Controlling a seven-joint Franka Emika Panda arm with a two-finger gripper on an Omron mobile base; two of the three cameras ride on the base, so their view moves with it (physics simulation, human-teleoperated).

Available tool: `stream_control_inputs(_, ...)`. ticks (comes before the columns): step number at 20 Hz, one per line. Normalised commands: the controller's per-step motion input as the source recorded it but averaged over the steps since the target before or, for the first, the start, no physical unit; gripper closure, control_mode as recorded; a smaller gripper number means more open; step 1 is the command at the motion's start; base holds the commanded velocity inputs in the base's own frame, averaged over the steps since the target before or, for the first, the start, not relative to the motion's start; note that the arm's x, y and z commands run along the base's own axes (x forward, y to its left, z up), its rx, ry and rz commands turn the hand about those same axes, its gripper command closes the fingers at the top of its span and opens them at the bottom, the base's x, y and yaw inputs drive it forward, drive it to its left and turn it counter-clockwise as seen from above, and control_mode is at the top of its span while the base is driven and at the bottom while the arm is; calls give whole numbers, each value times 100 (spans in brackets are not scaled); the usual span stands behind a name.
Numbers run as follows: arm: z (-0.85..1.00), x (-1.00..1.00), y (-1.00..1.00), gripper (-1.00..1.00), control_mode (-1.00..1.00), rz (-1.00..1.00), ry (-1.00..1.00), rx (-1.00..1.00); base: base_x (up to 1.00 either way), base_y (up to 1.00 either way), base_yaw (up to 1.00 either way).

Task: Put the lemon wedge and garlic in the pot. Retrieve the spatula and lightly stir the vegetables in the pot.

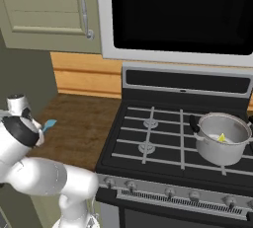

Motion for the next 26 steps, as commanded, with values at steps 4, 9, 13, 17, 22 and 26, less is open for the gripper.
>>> stream_control_inputs(4,-29,22,0,-100,-100,0,0,0,0,0,0)
stream_control_inputs(9,-34,9,0,-100,-100,0,0,0,0,0,0)
stream_control_inputs(13,-31,0,0,100,-100,0,0,-1,0,0,0)
stream_control_inputs(17,-6,0,-1,100,-100,0,0,0,0,0,0)
stream_control_inputs(22,10,-8,-15,100,-100,0,-7,0,0,0,0)
stream_control_inputs(26,90,-75,-42,100,-100,-2,-24,7,0,0,0)
